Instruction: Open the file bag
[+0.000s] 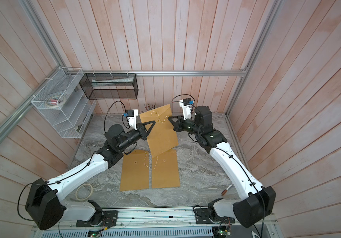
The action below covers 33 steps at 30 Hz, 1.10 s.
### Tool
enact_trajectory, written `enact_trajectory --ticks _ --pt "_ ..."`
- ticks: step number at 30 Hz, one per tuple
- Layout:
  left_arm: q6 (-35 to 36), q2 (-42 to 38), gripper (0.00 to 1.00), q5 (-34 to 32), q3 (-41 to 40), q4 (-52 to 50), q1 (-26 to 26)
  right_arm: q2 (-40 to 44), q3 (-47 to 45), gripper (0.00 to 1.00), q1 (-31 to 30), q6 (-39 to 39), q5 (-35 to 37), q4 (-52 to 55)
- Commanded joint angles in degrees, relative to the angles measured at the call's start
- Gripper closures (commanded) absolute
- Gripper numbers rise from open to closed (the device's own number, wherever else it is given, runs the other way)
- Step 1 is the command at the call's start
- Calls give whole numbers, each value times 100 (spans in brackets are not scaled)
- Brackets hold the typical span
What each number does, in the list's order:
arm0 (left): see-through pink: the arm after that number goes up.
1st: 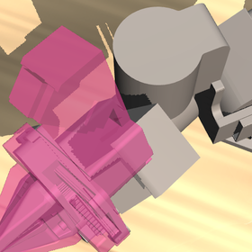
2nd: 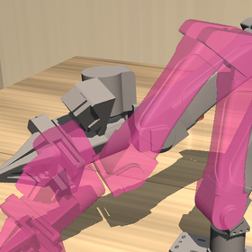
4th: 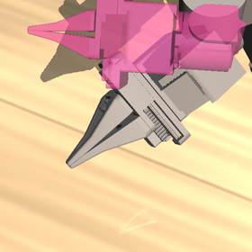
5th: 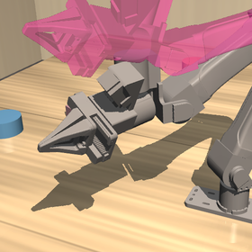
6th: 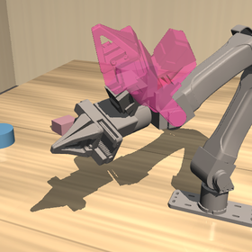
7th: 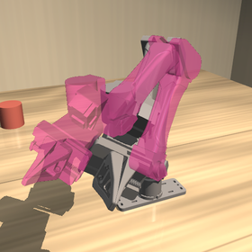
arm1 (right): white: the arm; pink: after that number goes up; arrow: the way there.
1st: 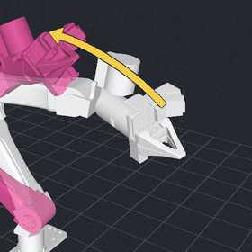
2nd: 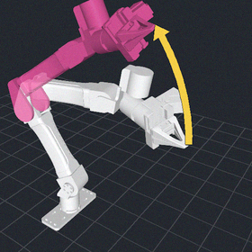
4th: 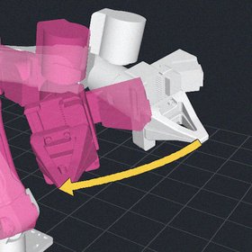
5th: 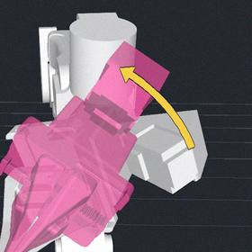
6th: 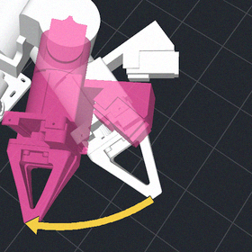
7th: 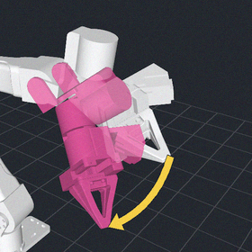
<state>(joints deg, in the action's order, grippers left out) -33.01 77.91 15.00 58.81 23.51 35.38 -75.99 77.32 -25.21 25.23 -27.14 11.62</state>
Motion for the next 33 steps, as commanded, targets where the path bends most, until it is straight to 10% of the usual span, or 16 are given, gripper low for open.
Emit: enact_trajectory --ticks 1,33 --pt "-3 92 100 134 -54 76 56 -131 254 100 -113 -115 -172 7" --pt "-38 183 100 143 -91 227 154 -940 1343 100 -1072 -247 -310 -169"
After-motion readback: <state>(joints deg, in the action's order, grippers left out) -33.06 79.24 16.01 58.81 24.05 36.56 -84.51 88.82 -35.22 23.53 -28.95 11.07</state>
